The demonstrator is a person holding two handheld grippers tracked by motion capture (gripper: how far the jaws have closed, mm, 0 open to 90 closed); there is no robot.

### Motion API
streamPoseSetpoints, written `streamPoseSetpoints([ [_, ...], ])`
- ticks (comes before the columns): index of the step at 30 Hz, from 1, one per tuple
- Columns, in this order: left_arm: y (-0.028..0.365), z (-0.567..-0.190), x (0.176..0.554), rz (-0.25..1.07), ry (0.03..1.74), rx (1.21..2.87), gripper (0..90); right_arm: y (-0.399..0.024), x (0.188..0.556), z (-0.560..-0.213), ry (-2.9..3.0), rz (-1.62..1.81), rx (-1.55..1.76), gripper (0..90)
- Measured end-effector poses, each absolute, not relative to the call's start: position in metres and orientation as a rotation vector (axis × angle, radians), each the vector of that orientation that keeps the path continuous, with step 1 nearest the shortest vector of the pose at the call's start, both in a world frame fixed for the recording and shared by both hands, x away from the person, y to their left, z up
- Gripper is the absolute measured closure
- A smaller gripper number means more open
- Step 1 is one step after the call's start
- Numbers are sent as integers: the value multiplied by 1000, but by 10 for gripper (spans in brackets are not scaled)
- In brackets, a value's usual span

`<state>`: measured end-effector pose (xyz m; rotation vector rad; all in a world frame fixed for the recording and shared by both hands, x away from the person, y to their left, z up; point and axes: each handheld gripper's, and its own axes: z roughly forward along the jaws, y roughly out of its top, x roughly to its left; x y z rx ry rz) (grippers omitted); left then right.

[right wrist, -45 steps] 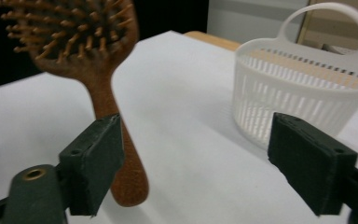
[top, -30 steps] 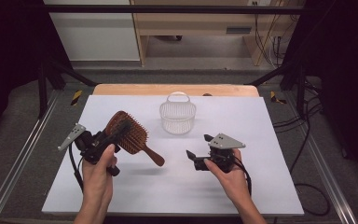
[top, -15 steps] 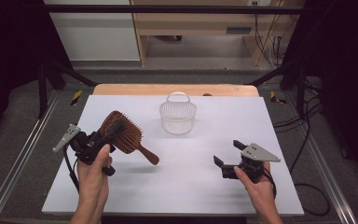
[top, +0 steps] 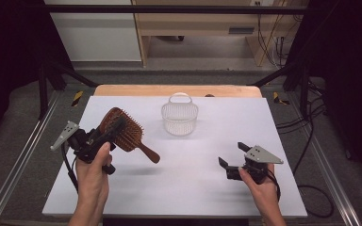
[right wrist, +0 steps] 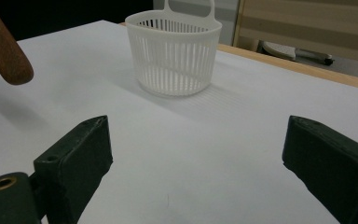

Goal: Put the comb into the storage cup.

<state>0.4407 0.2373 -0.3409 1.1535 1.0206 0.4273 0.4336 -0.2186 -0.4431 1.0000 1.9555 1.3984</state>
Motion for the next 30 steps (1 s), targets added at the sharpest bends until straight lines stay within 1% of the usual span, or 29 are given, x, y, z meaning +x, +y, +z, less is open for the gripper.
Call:
streamPoseSetpoints([
  [8,214,-309,454,419,988,1218,521,-223,433,-441,1924,1418,1011,84],
  [21,180,-267,493,387,986,1232,520,-228,432,-441,1906,1455,1041,89],
  [25,173,-260,503,394,969,1241,519,-231,432,-441,1895,1463,1050,88],
  [28,170,-259,509,350,972,1209,519,-231,432,-441,1900,1465,1052,88],
  [30,166,-259,512,367,972,1226,519,-230,432,-441,1902,1460,1051,88],
])
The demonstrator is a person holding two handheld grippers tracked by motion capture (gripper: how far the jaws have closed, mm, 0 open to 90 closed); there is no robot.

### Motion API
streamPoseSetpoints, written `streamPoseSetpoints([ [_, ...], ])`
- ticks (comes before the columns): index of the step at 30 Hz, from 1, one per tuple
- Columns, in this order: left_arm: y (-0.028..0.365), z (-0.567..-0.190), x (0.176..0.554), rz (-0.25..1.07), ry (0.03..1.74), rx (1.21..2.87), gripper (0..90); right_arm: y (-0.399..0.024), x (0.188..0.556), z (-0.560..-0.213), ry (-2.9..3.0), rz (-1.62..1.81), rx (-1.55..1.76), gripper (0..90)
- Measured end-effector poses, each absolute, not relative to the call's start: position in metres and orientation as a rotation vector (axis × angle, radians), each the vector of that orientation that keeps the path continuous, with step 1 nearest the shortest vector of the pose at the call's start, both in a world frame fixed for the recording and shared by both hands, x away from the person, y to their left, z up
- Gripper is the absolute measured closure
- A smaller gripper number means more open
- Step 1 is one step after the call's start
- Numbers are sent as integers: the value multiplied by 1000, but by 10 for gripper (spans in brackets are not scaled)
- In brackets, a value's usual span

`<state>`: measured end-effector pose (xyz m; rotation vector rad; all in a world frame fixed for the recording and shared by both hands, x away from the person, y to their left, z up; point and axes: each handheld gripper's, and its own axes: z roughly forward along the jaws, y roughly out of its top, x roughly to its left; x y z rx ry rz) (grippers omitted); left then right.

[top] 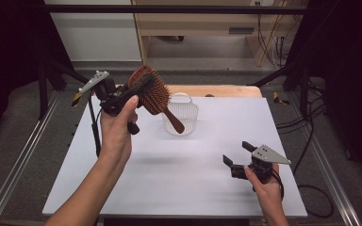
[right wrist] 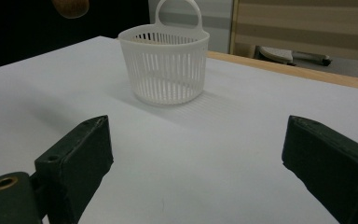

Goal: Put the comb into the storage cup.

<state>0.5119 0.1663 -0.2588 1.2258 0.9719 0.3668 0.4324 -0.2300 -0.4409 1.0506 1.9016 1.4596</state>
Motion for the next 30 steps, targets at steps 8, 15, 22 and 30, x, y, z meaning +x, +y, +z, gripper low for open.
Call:
streamPoseSetpoints([
  [8,155,-258,520,362,997,1246,518,-230,433,-440,1888,1460,1049,88],
  [15,152,-242,525,399,995,1255,518,-230,432,-439,1886,1472,1050,88],
  [22,154,-234,538,427,998,1234,518,-231,431,-438,1886,1471,1030,88],
  [30,156,-238,561,448,994,1205,517,-229,431,-439,1891,1465,1026,88],
])
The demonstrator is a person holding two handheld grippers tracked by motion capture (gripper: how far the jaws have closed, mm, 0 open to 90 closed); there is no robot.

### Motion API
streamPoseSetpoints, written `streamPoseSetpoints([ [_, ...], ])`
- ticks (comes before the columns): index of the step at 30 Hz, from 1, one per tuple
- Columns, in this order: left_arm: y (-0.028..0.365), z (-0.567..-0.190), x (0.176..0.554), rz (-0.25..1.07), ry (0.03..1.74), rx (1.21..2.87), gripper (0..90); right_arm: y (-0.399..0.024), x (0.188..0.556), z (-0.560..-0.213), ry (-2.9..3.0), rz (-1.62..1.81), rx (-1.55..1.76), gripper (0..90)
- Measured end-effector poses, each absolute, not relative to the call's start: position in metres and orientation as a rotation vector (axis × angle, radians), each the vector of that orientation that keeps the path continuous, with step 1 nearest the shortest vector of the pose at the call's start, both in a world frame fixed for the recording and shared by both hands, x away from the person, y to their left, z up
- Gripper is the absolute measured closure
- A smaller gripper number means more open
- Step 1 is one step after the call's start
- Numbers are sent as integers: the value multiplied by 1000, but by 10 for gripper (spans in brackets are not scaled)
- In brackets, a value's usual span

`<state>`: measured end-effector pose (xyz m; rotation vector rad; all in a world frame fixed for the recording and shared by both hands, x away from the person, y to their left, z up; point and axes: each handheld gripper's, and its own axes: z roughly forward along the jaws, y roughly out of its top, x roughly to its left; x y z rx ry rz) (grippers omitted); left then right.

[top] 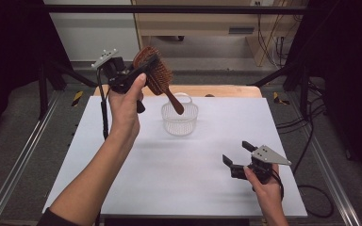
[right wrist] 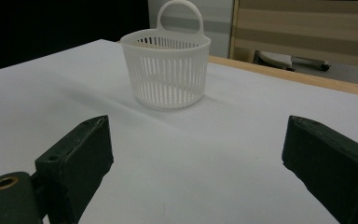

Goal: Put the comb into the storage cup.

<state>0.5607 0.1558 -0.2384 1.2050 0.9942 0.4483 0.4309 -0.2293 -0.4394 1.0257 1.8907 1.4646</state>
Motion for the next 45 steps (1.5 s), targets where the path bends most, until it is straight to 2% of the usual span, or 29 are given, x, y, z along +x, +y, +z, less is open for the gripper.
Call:
streamPoseSetpoints([
  [9,152,-252,582,459,992,1193,517,-230,431,-438,1879,1466,1024,89],
  [14,146,-257,585,432,1000,1184,516,-232,431,-436,1879,1475,1022,89],
  [45,112,-300,607,476,1006,1284,516,-231,431,-435,1879,1485,1010,93],
])
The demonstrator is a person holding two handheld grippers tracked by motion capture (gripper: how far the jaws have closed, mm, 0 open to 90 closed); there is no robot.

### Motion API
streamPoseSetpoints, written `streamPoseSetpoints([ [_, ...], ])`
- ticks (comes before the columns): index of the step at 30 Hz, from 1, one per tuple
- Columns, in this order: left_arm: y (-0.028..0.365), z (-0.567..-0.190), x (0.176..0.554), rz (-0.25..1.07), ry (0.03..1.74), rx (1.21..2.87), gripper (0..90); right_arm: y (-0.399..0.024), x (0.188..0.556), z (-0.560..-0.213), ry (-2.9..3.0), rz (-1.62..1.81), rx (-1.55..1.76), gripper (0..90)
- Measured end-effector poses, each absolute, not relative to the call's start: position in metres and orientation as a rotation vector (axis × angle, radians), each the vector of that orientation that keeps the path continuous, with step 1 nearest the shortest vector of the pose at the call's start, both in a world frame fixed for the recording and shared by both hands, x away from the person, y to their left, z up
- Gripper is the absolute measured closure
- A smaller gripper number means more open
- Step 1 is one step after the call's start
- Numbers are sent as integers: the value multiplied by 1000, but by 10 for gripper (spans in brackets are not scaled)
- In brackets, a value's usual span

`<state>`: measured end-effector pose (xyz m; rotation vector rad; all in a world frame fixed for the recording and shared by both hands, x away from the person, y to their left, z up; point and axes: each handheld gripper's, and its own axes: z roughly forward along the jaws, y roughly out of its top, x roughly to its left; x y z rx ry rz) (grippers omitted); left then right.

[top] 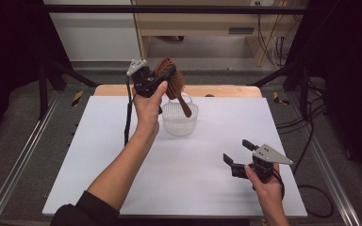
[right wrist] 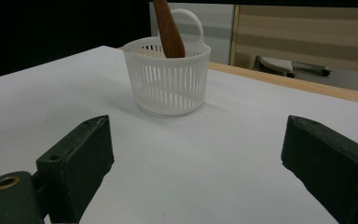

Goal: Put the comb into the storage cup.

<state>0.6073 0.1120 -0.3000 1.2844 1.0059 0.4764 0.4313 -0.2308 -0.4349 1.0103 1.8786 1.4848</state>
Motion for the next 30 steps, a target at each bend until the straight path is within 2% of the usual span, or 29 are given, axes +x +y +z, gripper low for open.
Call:
streamPoseSetpoints([
  [10,103,-305,608,533,968,1354,515,-230,432,-436,1884,1479,1012,88],
  [30,107,-316,609,533,993,1324,514,-228,433,-437,1870,1468,1039,46],
])
